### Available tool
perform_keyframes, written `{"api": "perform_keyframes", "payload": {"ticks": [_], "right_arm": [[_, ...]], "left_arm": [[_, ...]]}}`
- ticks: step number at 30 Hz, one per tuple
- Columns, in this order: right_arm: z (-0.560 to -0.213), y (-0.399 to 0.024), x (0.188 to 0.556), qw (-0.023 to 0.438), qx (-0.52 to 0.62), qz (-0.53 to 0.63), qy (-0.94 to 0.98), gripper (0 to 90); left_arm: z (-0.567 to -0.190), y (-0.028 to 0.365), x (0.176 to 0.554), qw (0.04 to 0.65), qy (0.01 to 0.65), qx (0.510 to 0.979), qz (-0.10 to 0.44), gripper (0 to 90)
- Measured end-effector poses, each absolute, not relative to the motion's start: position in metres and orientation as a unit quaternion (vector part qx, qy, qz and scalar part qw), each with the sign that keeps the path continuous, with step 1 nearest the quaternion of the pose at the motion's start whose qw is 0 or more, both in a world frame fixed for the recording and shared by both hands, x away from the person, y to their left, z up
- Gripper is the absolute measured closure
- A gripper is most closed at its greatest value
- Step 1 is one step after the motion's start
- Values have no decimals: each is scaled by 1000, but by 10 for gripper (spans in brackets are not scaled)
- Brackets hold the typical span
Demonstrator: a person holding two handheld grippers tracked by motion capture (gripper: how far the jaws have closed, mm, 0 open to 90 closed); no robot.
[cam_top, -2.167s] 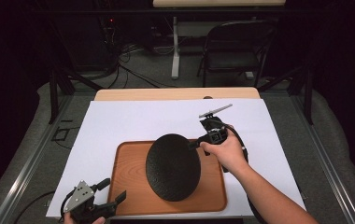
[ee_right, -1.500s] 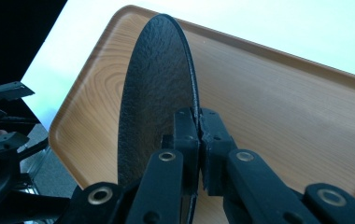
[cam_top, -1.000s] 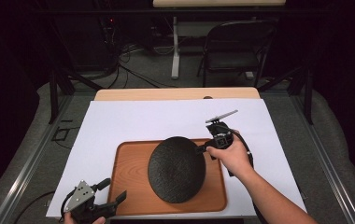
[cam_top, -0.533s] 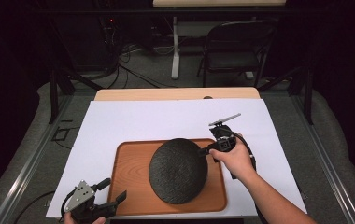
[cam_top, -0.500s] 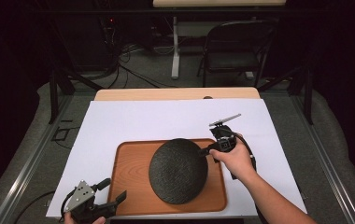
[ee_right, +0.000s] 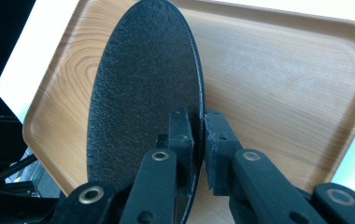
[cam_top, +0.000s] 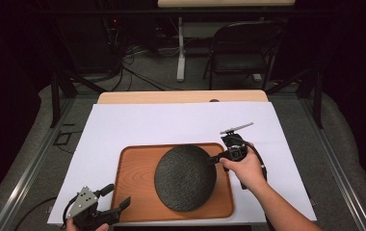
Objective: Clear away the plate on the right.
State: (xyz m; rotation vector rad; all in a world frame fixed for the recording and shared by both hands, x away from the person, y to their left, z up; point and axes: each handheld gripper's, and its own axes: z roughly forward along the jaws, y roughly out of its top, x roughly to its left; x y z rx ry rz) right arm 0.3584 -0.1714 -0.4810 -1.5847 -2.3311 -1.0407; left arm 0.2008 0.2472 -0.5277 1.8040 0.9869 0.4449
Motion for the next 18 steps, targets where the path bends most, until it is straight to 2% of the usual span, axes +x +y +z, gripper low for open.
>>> {"api": "perform_keyframes", "payload": {"ticks": [18], "right_arm": [[-512,-188,357,78,-556,-342,-754,778]], "left_arm": [[-528,247,201,495,408,745,184,230]]}}
